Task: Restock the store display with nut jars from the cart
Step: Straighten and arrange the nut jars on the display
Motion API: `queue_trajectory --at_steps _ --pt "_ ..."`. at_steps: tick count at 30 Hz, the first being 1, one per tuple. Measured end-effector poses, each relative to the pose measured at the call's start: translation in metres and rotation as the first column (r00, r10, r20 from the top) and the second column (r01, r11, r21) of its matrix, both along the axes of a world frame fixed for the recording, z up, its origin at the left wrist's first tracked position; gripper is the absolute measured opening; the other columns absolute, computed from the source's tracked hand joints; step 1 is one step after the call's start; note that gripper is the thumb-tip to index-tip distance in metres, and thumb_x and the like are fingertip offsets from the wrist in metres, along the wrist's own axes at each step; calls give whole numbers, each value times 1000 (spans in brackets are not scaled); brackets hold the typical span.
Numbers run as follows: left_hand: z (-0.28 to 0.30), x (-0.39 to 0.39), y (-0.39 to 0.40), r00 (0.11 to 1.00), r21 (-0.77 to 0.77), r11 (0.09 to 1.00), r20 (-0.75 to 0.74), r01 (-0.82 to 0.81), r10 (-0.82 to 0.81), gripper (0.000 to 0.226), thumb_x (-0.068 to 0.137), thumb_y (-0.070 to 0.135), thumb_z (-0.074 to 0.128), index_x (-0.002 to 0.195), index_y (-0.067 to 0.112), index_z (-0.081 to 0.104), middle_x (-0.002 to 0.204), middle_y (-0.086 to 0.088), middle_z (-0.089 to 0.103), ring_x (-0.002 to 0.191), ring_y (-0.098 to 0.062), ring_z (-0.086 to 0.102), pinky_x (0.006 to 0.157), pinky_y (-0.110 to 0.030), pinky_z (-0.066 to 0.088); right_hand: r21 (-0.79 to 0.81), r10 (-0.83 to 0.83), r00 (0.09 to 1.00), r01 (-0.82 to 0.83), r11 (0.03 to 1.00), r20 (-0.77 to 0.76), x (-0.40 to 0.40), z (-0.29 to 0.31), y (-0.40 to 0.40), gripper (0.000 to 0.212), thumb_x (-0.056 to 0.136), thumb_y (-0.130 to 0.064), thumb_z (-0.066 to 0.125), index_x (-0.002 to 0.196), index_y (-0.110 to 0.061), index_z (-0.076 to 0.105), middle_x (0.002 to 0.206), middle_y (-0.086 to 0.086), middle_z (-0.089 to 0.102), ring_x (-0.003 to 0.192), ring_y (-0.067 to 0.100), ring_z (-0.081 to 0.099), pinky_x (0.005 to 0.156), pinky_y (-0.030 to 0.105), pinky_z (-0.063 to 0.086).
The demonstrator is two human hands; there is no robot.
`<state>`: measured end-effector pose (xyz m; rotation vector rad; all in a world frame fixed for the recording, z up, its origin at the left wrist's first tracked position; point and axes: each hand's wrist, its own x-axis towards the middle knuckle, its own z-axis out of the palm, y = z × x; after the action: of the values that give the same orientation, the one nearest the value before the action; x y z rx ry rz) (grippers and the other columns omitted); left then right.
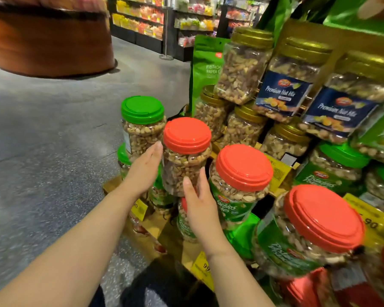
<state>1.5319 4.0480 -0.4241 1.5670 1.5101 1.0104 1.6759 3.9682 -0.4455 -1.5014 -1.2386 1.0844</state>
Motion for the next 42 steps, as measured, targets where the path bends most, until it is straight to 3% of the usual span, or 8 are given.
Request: queue_trajectory --at_steps 10,14,20,23,27,33,37,42 --pt "-49 -10 68 931 8 984 322 179 -172 118 65 98 16 157 28 38 163 6 35 151 -14 28 127 -41 17 171 -226 974 219 961 25 -33 -34 9 69 90 -70 41 154 -56 19 136 -49 23 119 -31 32 107 17 30" --pt "-58 -15 92 805 1 926 493 378 -329 126 56 108 20 154 32 44 160 4 42 149 -17 35 125 -48 24 195 -339 940 326 925 38 -47 -31 12 60 98 -62 41 154 -54 22 151 -36 27 139 -11 28 113 18 26" --pt "-67 -36 98 699 132 816 450 563 -556 129 49 112 24 152 37 45 155 16 46 146 -8 38 125 -46 24 253 -473 848 416 873 239 -49 -33 32 49 109 -31 40 157 -27 29 136 -29 39 116 -30 40 99 -1 28" --pt "-63 -43 104 658 131 764 430 632 -618 130 45 113 24 148 39 49 151 16 51 143 -8 42 124 -49 24 247 -534 802 478 843 269 -49 -31 45 53 109 -41 37 158 -23 29 160 -8 36 145 2 33 111 4 24" --pt "-54 -47 112 630 115 708 373 697 -681 134 43 114 21 148 37 50 149 10 54 142 -16 45 123 -50 25 185 -615 781 592 785 109 -53 -25 59 83 93 -78 33 157 -26 36 160 1 41 146 24 40 118 42 37" --pt "-45 -41 97 672 136 729 303 671 -675 97 79 91 8 156 39 38 161 6 39 150 -22 32 125 -44 21 218 -722 690 698 682 50 -74 -37 50 81 84 -86 34 152 -43 39 160 -11 40 144 11 41 121 43 32" --pt "-47 -34 94 648 114 725 371 679 -665 98 77 92 8 158 42 29 165 7 31 153 -21 27 126 -48 19 249 -678 734 648 720 48 -92 -47 40 32 96 -75 29 120 -71 49 141 -28 52 129 -6 49 115 32 37" --pt "-49 -40 99 543 72 628 432 775 -720 109 63 107 22 154 47 36 161 15 36 148 -12 34 125 -47 24 186 -608 792 606 773 -54 -92 -39 44 32 101 -64 33 122 -56 55 118 -36 62 108 -19 55 96 16 46"
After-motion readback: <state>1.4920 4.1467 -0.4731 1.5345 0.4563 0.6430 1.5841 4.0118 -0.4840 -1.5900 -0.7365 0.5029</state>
